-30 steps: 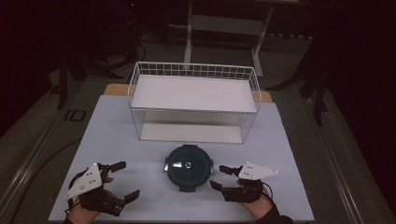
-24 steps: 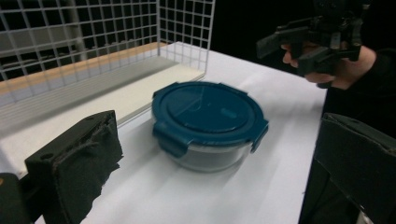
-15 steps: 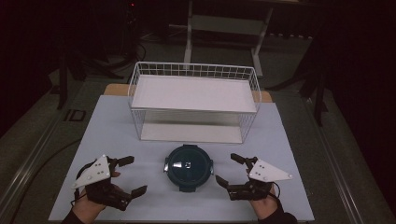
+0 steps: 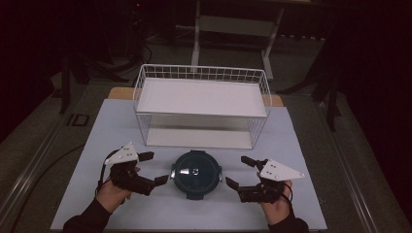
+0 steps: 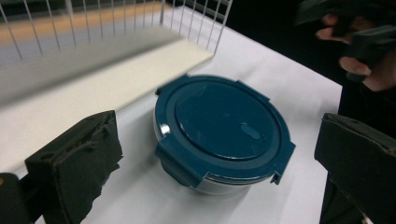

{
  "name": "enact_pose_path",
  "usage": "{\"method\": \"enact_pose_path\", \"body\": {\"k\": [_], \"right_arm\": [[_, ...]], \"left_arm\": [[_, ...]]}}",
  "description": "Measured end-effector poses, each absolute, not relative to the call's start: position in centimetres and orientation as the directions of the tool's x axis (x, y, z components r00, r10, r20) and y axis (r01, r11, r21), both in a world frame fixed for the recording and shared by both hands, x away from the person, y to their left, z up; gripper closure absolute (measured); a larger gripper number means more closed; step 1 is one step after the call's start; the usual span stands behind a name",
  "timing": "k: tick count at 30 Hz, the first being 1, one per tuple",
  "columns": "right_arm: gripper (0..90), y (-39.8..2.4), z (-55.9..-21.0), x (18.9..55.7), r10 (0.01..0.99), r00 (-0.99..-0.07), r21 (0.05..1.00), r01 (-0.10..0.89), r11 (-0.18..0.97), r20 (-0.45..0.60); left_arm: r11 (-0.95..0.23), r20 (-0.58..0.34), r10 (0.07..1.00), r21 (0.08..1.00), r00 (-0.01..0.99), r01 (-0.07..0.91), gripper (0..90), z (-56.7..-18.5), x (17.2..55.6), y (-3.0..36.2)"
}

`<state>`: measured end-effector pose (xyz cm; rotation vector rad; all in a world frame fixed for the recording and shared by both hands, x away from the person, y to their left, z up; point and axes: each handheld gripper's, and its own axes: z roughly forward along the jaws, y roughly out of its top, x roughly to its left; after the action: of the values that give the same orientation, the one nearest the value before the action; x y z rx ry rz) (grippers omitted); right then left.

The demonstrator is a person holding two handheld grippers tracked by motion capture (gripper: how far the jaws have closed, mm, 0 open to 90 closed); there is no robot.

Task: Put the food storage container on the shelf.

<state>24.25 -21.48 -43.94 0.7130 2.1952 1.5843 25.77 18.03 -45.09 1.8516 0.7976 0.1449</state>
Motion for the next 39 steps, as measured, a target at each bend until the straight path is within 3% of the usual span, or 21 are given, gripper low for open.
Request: {"method": "enact_pose_path", "body": {"k": [3, 10, 11, 17, 19, 20, 22, 27, 30, 36, 39], "right_arm": [[13.5, -21.3, -43.6, 24.1, 0.578, -0.816, 0.949, 0.169, 0.266, -0.016], [10.0, -20.9, -43.9, 24.4, 0.602, -0.798, 0.94, 0.231, 0.251, 0.035], [9.5, -20.9, -44.2, 24.6, 0.611, -0.788, 0.94, 0.261, 0.221, 0.075], [9.6, -20.8, -44.5, 24.4, 0.607, -0.792, 0.93, 0.267, 0.252, 0.062], [9.6, -20.7, -44.7, 24.3, 0.606, -0.793, 0.928, 0.267, 0.261, 0.057], [9.6, -20.6, -44.8, 24.3, 0.603, -0.795, 0.926, 0.271, 0.263, 0.061], [9.6, -20.5, -44.9, 24.3, 0.599, -0.798, 0.925, 0.273, 0.265, 0.064], [9.7, -20.5, -45.1, 24.3, 0.601, -0.796, 0.923, 0.28, 0.264, 0.069], [10.3, -20.6, -45.2, 24.3, 0.6, -0.796, 0.921, 0.288, 0.262, 0.078], [12.6, -20.7, -45.2, 24.4, 0.599, -0.795, 0.918, 0.302, 0.257, 0.094], [13.4, -20.7, -45.5, 24.7, 0.603, -0.79, 0.909, 0.327, 0.258, 0.113]], "left_arm": [[-0.207, -0.32, 0.602, 0.822, 0.732, 0.53, 0.4, -45.8, 27.1, 17.6], [-0.186, -0.436, 0.615, 0.73, 0.657, 0.658, 1.1, -47.3, 29.0, 16.9], [-0.171, -0.518, 0.603, 0.659, 0.607, 0.732, 1.1, -48.3, 29.8, 16.8], [-0.109, -0.652, 0.576, 0.537, 0.493, 0.836, 1.5, -49.8, 31.1, 16.8], [-0.108, -0.665, 0.587, 0.501, 0.462, 0.859, 8.0, -50.1, 31.5, 16.8], [-0.098, -0.68, 0.59, 0.474, 0.434, 0.875, 17.4, -50.3, 31.7, 16.8], [-0.094, -0.697, 0.589, 0.443, 0.408, 0.892, 27.6, -50.4, 31.9, 16.9], [-0.095, -0.754, 0.542, 0.383, 0.37, 0.919, 36.9, -51.0, 32.3, 16.9], [-0.113, -0.771, 0.532, 0.347, 0.351, 0.931, 47.2, -51.5, 32.5, 16.8], [-0.108, -0.794, 0.503, 0.334, 0.341, 0.936, 51.6, -51.8, 32.7, 16.9], [-0.113, -0.752, 0.531, 0.392, 0.389, 0.913, 53.9, -51.3, 32.4, 17.0]]}}
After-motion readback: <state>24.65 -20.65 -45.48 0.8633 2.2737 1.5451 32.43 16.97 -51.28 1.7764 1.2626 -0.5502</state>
